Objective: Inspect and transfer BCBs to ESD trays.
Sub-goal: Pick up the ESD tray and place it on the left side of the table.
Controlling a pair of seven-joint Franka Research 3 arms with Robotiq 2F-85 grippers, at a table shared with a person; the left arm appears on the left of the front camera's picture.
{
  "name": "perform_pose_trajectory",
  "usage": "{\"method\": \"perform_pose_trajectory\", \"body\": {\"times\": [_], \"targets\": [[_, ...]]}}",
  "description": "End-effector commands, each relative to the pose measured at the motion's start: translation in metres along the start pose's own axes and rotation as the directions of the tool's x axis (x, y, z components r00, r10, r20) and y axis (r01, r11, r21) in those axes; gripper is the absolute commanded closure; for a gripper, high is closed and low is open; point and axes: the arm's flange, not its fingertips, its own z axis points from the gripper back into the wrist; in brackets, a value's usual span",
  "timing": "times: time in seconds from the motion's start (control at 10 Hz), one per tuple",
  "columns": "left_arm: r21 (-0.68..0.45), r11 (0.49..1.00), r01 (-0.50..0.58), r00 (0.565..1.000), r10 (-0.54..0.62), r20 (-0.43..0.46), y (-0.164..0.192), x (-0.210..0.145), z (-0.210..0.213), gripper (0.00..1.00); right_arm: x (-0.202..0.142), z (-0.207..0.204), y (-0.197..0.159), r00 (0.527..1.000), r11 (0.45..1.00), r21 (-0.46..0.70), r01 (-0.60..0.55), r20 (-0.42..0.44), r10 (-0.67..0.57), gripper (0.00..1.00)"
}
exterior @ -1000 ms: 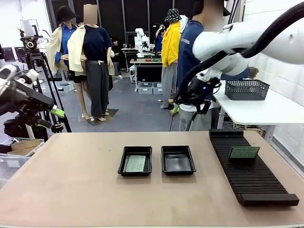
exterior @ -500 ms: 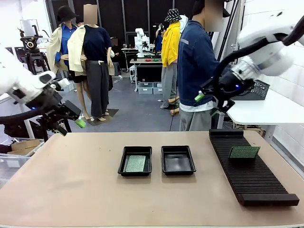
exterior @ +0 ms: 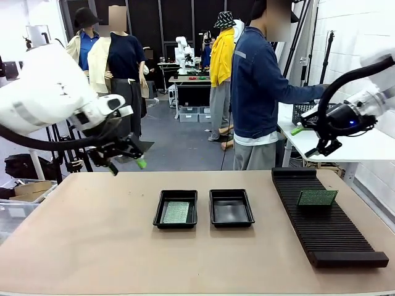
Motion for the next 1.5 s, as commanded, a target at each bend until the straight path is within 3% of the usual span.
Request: {"method": "perform_pose_trajectory", "body": {"times": [0.0,0.4,0.6,0.8,1.0,1.3,1.4], "targets": [[0.024,1.000,0.000,1.000,0.000,-0.002,-0.019,0.014,-0.015,0.00,-0.001,0.008,-0.026,0.999,0.996,0.082,0.035,0.006,-0.036,0.00],[0.145,0.989,-0.011,0.998,0.001,0.065,-0.047,0.020,-0.065,0.00,-0.007,0.028,-0.084,1.000,0.970,0.241,0.005,0.004,-0.006,0.00],[0.166,0.986,-0.009,0.998,0.000,0.055,-0.049,0.023,-0.087,0.00,-0.021,0.030,-0.106,1.000,0.958,0.287,-0.015,0.015,0.012,0.00],[0.169,0.985,0.021,0.999,-0.026,0.029,-0.047,0.025,-0.104,0.00,-0.035,0.032,-0.116,0.998,0.948,0.313,-0.063,0.014,0.062,0.00],[0.197,0.980,0.004,0.998,-0.017,0.065,-0.043,0.028,-0.119,0.00,-0.045,0.029,-0.122,0.999,0.954,0.299,-0.037,-0.007,0.041,0.00],[0.194,0.981,0.006,0.999,-0.013,0.034,-0.036,0.029,-0.129,0.00,-0.061,0.031,-0.124,0.999,0.943,0.330,-0.037,0.020,0.032,0.00],[0.187,0.982,0.008,0.999,-0.015,0.035,-0.035,0.028,-0.133,0.00,-0.043,0.030,-0.124,1.000,0.953,0.303,-0.019,-0.007,0.023,0.00]]}}
